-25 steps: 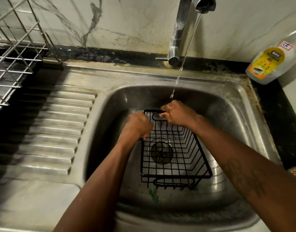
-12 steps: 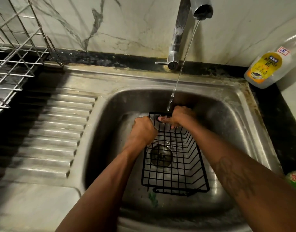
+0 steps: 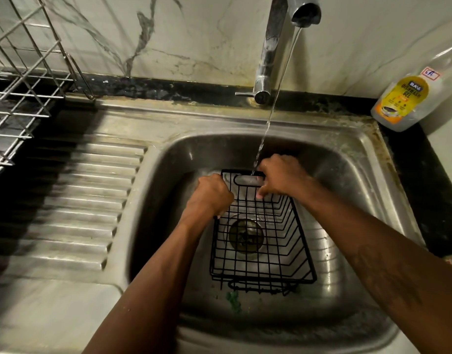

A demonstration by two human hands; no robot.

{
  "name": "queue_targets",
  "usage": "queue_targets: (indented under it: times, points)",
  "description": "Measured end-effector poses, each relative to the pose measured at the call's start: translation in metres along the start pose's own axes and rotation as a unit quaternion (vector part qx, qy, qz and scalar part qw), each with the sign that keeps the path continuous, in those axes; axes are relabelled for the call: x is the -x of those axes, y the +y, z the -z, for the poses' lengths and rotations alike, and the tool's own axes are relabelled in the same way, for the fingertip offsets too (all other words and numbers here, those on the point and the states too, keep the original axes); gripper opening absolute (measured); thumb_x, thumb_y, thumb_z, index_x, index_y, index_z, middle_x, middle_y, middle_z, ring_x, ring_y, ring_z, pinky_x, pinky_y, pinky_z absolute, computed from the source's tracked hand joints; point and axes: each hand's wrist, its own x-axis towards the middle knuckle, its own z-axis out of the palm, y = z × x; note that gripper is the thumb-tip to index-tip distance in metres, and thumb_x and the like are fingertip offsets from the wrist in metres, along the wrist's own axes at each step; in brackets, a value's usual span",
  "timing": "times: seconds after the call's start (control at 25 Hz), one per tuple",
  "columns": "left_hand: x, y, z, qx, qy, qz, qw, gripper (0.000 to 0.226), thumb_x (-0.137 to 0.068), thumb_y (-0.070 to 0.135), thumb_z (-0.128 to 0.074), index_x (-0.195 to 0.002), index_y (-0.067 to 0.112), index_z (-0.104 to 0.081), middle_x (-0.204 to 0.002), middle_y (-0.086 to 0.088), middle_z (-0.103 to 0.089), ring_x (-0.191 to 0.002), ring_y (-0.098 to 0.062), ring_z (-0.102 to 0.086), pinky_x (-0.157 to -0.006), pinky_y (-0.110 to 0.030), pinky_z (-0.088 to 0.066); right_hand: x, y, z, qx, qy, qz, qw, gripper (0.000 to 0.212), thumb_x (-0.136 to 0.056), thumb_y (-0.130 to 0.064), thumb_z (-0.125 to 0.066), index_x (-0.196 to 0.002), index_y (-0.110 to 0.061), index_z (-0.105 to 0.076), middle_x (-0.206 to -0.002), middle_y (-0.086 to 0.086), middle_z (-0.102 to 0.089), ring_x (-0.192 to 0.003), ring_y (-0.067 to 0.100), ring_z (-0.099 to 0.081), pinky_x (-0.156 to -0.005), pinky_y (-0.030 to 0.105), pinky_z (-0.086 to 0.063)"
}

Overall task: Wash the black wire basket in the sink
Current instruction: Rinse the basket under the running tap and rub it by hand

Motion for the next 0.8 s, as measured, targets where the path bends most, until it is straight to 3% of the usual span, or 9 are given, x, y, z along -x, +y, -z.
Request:
queue_targets:
  times: [0.12, 0.24, 0.32, 0.4, 0.52, 0.6, 0.68, 0.8]
  points:
    - [0.001, 0.003, -0.003, -0.006, 0.005, 0.006, 1.000, 0.019, -0.090, 0.023, -0.053, -0.100, 0.008, -0.059, -0.103, -0.017, -0.063, -0.085, -0.036, -0.068, -0.071, -0.041, -0.058, -0.001, -0.012, 0.001, 0.089, 0.006, 0.018, 0.996, 0.040, -0.074, -0.053, -0.081, -0.083, -0.019, -0.060, -0.075, -0.002, -0.059, -0.080, 0.018, -0.065, -0.073, 0.033, -0.052]
    - [0.002, 0.006, 0.000, 0.003, -0.002, 0.012, 1.000, 0.017, -0.091, 0.022, -0.055, -0.101, 0.008, -0.060, -0.106, -0.017, -0.063, -0.086, -0.034, -0.066, -0.069, -0.039, -0.054, -0.011, -0.011, 0.001, 0.004, -0.033, 0.007, 0.999, 0.047, -0.065, -0.052, -0.089, -0.084, -0.023, -0.058, -0.078, -0.005, -0.055, -0.082, 0.018, -0.062, -0.069, 0.031, -0.047]
    - [0.002, 0.005, 0.001, 0.009, -0.006, 0.020, 1.000, 0.022, -0.092, 0.021, -0.056, -0.106, 0.006, -0.063, -0.110, -0.018, -0.063, -0.090, -0.036, -0.067, -0.068, -0.039, -0.052, -0.013, -0.009, 0.003, -0.054, -0.056, 0.009, 0.997, 0.068, -0.057, -0.054, -0.092, -0.110, -0.021, -0.065, -0.094, -0.004, -0.064, -0.091, 0.020, -0.063, -0.076, 0.033, -0.052]
    - [0.004, 0.006, 0.001, 0.004, -0.011, 0.015, 1.000, 0.025, -0.093, 0.021, -0.055, -0.108, 0.004, -0.064, -0.111, -0.020, -0.065, -0.091, -0.037, -0.068, -0.068, -0.039, -0.054, -0.011, -0.009, -0.004, -0.073, -0.043, 0.013, 0.996, 0.095, -0.058, -0.059, -0.090, -0.137, -0.019, -0.056, -0.115, 0.001, -0.067, -0.107, 0.024, -0.064, -0.089, 0.038, -0.054]
    - [0.004, 0.005, 0.003, 0.017, -0.017, 0.015, 1.000, 0.027, -0.096, 0.023, -0.051, -0.110, 0.003, -0.061, -0.111, -0.019, -0.062, -0.091, -0.037, -0.068, -0.066, -0.038, -0.051, -0.011, -0.015, -0.009, -0.050, -0.001, 0.051, 0.997, 0.076, -0.078, -0.045, -0.082, -0.143, -0.020, -0.051, -0.118, 0.005, -0.066, -0.111, 0.025, -0.063, -0.086, 0.034, -0.051]
    - [0.003, 0.005, 0.003, -0.001, -0.040, -0.005, 0.999, 0.020, -0.097, 0.022, -0.051, -0.098, 0.005, -0.061, -0.107, -0.014, -0.064, -0.080, -0.026, -0.068, -0.056, -0.027, -0.049, -0.012, -0.015, -0.006, -0.092, -0.012, 0.051, 0.994, 0.058, -0.087, -0.035, -0.077, -0.138, -0.020, -0.055, -0.112, 0.001, -0.064, -0.106, 0.021, -0.063, -0.080, 0.030, -0.048]
    - [0.004, 0.008, 0.002, -0.010, -0.073, -0.024, 0.997, 0.019, -0.100, 0.021, -0.048, -0.090, 0.009, -0.059, -0.106, -0.011, -0.068, -0.073, -0.016, -0.067, -0.050, -0.019, -0.049, -0.011, -0.013, -0.008, -0.115, -0.034, 0.029, 0.992, 0.047, -0.095, -0.038, -0.065, -0.137, -0.019, -0.057, -0.122, 0.005, -0.060, -0.107, 0.023, -0.060, -0.083, 0.032, -0.048]
    - [0.011, 0.016, 0.002, 0.003, -0.091, -0.047, 0.995, 0.023, -0.104, 0.019, -0.045, -0.106, 0.000, -0.057, -0.109, -0.015, -0.066, -0.091, -0.025, -0.070, -0.077, -0.031, -0.060, -0.008, -0.009, -0.019, -0.092, -0.041, 0.040, 0.994, 0.039, -0.095, -0.042, -0.057, -0.132, -0.027, -0.060, -0.114, 0.010, -0.063, -0.094, 0.025, -0.061, -0.073, 0.032, -0.046]
